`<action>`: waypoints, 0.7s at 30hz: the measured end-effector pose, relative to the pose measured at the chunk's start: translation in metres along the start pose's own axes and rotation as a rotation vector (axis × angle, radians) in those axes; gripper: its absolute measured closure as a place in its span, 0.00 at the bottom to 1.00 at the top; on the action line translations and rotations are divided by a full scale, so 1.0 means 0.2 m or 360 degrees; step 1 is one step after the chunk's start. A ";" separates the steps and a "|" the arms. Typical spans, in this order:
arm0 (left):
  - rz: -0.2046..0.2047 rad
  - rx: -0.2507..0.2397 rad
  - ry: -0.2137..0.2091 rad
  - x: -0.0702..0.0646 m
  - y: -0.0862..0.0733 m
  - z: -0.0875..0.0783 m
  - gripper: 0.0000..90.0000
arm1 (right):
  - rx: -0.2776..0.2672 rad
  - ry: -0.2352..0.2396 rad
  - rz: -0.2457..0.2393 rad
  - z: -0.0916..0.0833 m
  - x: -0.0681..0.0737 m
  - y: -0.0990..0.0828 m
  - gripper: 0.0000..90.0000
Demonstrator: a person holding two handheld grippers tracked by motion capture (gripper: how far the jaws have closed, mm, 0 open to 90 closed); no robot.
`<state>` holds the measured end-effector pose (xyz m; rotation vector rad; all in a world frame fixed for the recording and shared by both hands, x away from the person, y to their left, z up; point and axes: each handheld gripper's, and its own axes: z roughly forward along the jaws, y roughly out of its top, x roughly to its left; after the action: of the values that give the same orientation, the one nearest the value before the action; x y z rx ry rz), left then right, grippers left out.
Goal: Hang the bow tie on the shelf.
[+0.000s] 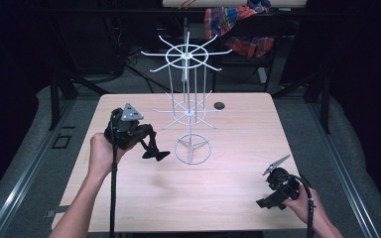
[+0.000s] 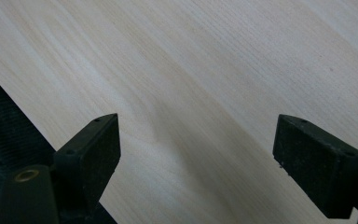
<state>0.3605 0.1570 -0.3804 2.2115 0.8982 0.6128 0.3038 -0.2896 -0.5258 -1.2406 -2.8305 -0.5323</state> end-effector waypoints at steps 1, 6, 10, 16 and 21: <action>0.0001 0.0001 -0.0002 0.00 0.01 0.00 0.99 | 0.0002 0.0001 0.0001 0.00 0.00 0.00 0.17; 0.0025 0.0003 -0.0018 -0.01 0.04 0.01 0.99 | -0.0011 0.0013 0.0010 0.00 0.00 0.00 0.16; 0.0038 0.0005 -0.0019 -0.03 0.06 0.02 0.99 | 0.0005 0.0020 0.0005 0.00 0.00 0.00 0.16; 0.0056 0.0014 -0.0020 -0.04 0.09 0.03 0.99 | 0.0004 0.0007 -0.0002 0.00 0.00 0.00 0.16; 0.0080 0.0018 -0.0022 -0.05 0.13 0.04 0.99 | -0.0009 0.0022 0.0004 0.00 0.00 0.00 0.16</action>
<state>0.3707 0.1328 -0.3688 2.2514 0.8431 0.6164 0.3037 -0.2898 -0.5261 -1.2360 -2.8176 -0.5466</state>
